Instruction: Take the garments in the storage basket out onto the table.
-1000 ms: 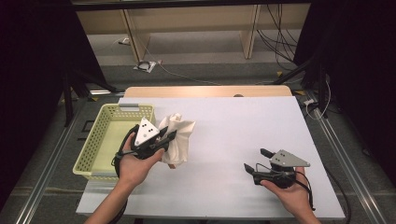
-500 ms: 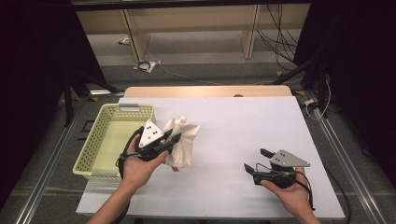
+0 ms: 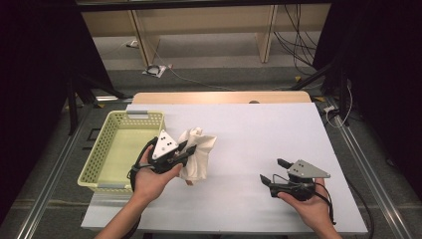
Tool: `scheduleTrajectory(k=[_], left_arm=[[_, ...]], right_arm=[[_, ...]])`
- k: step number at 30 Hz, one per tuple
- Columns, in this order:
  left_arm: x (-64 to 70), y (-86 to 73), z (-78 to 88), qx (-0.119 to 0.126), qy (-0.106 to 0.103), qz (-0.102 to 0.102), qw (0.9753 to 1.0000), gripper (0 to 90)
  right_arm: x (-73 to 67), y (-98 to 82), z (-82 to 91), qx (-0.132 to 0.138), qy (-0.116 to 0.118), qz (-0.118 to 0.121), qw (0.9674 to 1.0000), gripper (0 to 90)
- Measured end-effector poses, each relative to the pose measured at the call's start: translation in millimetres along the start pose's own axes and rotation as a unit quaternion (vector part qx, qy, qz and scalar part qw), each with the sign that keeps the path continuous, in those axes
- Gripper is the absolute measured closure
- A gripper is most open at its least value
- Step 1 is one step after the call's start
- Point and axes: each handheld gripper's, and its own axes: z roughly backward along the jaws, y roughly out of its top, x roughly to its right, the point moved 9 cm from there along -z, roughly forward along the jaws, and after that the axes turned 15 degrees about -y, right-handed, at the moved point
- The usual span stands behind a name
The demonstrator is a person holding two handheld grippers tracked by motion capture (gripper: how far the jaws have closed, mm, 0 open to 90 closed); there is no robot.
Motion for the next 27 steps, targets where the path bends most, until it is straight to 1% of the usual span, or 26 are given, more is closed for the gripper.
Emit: scheduleTrajectory(k=[12, 27], left_arm=[[5.4, -5.0, -9.0, -0.003, -0.012, 0.009, 0.9999, 72.1], [9.9, -17.5, -22.9, -0.019, -0.017, 0.016, 0.9996, 71.7]], right_arm=[[-0.1, -0.3, -0.1, -0.001, -0.001, 0.001, 1.0, 18.4], [-0.4, -0.2, 0.1, -0.001, 0.0, 0.0, 1.0, 18.4]])
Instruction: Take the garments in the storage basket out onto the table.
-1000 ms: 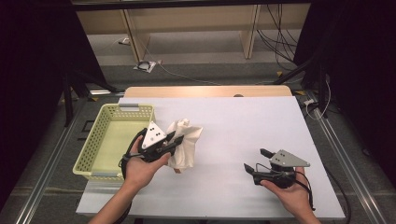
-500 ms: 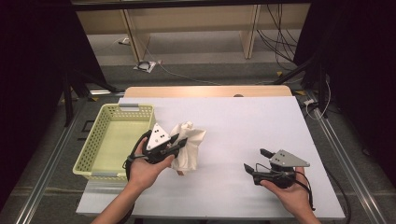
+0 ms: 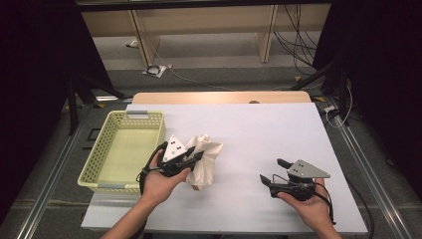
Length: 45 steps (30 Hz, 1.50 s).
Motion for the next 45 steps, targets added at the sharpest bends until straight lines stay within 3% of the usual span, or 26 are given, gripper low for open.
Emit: scheduleTrajectory(k=[23, 45], left_arm=[[7.6, -16.8, -23.1, -0.024, -0.014, 0.006, 0.9996, 71.4], [10.5, -37.2, -46.7, -0.045, -0.022, 0.028, 0.9984, 69.7]], right_arm=[[-0.2, -0.1, -0.6, 0.0, -0.001, 0.0, 1.0, 18.4], [-0.7, 0.0, -1.6, -0.001, 0.0, -0.004, 1.0, 18.4]])
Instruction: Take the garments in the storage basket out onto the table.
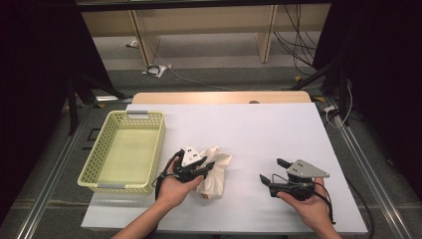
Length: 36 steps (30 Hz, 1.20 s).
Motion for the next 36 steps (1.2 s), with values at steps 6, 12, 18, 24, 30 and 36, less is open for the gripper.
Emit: scheduleTrajectory(k=[6, 12, 18, 24, 30, 36], left_arm=[[-1.2, -7.1, -10.3, -0.018, 0.0, -0.003, 0.9998, 67.1], [-1.3, -13.2, -18.5, -0.033, 0.0, -0.001, 0.9994, 55.9], [-5.0, -11.5, -12.6, -0.029, 0.01, 0.017, 0.9994, 33.1], [1.4, -5.7, 10.8, -0.011, -0.007, 0.009, 0.9999, 27.3], [3.9, -20.9, 35.7, -0.01, -0.012, -0.001, 0.9999, 29.1], [6.9, -39.0, 42.8, -0.014, -0.019, 0.012, 0.9997, 29.1]], right_arm=[[0.2, -0.4, -0.9, -0.002, -0.001, 0.003, 1.0, 18.4], [0.3, -0.7, -1.4, -0.002, -0.001, 0.003, 1.0, 18.6], [0.8, -1.6, -1.2, -0.006, -0.003, 0.005, 1.0, 18.6], [1.8, -2.0, -2.1, -0.007, -0.005, 0.004, 1.0, 18.6], [3.7, -2.9, -2.5, -0.012, -0.012, 0.005, 0.9998, 18.6], [4.7, -2.7, -4.4, -0.013, -0.015, 0.002, 0.9998, 18.7]])
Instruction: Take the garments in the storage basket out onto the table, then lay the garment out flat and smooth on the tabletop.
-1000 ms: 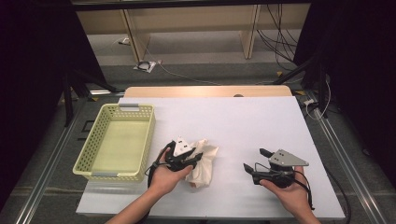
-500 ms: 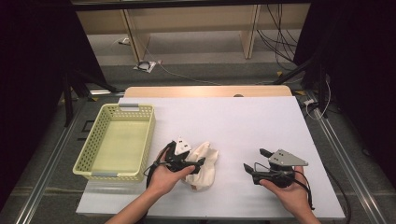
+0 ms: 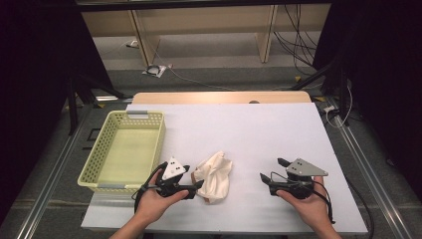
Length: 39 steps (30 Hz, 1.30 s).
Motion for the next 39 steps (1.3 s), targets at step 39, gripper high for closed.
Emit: scheduleTrajectory(k=[39], left_arm=[[-8.8, 2.2, 2.4, 0.01, 0.029, 0.0, 0.9995, 37.1]], right_arm=[[-9.4, 0.9, -3.5, -0.009, 0.014, -0.006, 0.9999, 22.5]])
